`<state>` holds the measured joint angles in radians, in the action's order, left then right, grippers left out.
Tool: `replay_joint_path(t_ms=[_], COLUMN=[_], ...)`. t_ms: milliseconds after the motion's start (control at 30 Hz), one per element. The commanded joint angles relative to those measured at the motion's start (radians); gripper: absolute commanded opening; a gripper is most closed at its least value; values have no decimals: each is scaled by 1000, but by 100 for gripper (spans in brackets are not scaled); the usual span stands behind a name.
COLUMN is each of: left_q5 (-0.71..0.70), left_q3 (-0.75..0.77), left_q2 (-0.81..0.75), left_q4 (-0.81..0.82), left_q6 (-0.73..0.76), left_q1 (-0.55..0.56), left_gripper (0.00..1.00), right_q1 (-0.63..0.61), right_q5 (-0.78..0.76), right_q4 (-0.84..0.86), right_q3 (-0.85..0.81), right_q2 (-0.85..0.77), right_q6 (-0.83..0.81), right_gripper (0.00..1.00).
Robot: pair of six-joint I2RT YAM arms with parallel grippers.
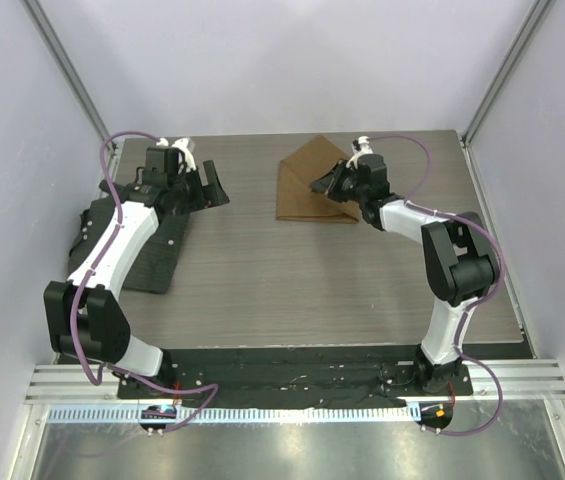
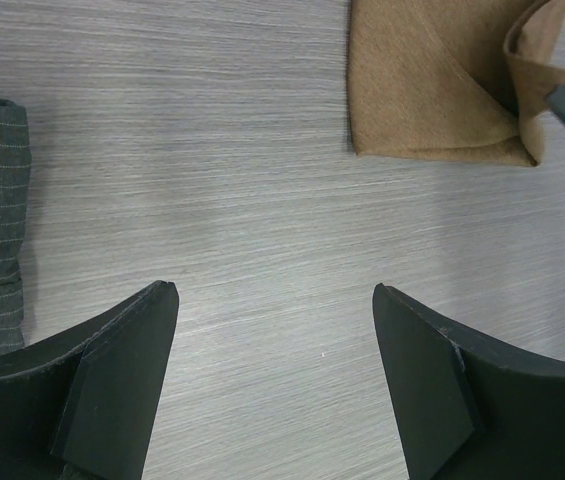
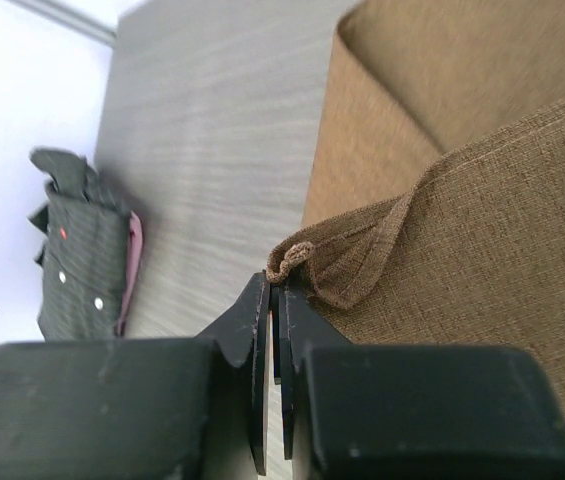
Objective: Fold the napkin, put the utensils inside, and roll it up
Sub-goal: Fold the napkin
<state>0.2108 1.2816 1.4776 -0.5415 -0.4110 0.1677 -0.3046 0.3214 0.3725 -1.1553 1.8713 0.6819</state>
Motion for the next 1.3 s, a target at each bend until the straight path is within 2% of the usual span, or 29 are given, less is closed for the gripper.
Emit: replay_joint_path(t_ms=[0,533,1267], left_q5=[25,32,38], left_q3=[-4,-11,-16], left_q2=[-39,-39,-34], left_q4=[23,29,32], left_q6=[-3,-6,-11], left_q1=[-8,-7,-8], left_gripper=[84,84,84], right_q1=[-31,-70,-129], right_q5=[11,5,-10], right_q4=[-12,-56,-92], right_q3=[-52,-129,-238], right_q2=[2,132,246], right_q6=[-64,-136,-142], right_gripper=[1,1,1])
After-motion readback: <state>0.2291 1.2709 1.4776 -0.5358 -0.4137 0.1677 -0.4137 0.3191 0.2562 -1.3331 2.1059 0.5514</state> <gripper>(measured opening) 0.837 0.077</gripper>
